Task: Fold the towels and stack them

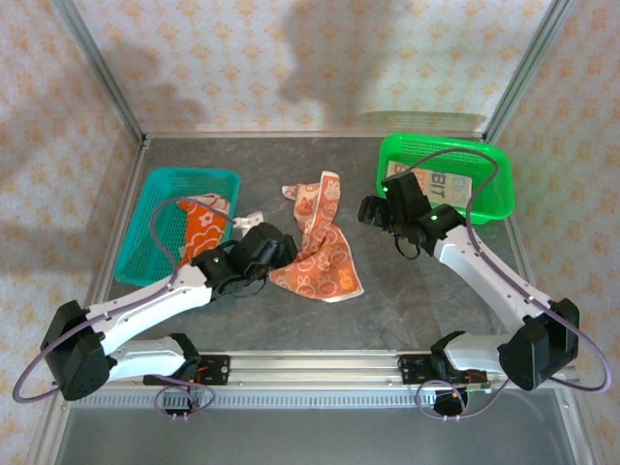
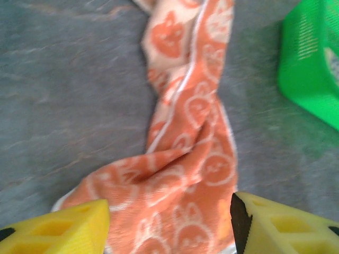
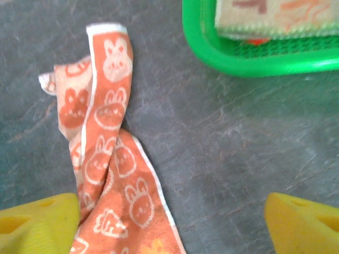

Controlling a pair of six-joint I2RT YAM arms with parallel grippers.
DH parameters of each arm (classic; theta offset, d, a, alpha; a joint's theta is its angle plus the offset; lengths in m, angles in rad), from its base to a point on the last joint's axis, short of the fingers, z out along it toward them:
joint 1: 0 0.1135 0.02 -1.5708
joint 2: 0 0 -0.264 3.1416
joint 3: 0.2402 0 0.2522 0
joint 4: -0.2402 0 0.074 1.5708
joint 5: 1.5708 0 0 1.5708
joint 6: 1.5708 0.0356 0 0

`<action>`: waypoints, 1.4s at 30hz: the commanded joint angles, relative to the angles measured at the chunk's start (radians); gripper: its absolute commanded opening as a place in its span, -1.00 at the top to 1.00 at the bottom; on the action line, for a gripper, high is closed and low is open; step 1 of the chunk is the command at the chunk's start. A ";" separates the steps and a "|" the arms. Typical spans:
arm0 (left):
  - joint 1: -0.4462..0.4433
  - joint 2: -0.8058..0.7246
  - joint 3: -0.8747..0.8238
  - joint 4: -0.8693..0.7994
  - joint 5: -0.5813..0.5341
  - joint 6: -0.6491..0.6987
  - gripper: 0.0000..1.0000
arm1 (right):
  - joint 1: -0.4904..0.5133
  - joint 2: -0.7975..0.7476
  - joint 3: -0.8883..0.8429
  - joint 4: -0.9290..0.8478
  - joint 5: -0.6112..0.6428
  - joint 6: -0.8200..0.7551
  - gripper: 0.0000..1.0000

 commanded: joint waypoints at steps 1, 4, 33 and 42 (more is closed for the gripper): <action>0.007 -0.054 -0.035 -0.018 -0.058 -0.020 -0.24 | 0.021 0.020 -0.042 0.030 -0.060 0.014 -0.65; 0.017 -0.023 -0.041 -0.019 -0.022 0.028 -0.23 | 0.055 0.043 -0.075 0.043 -0.075 0.013 -0.54; 0.065 0.341 0.011 0.029 0.199 0.234 0.60 | 0.294 0.292 -0.320 0.201 -0.060 0.089 0.35; 0.056 0.284 0.222 -0.139 0.146 0.226 1.00 | 0.294 0.283 -0.323 0.165 0.016 0.097 1.00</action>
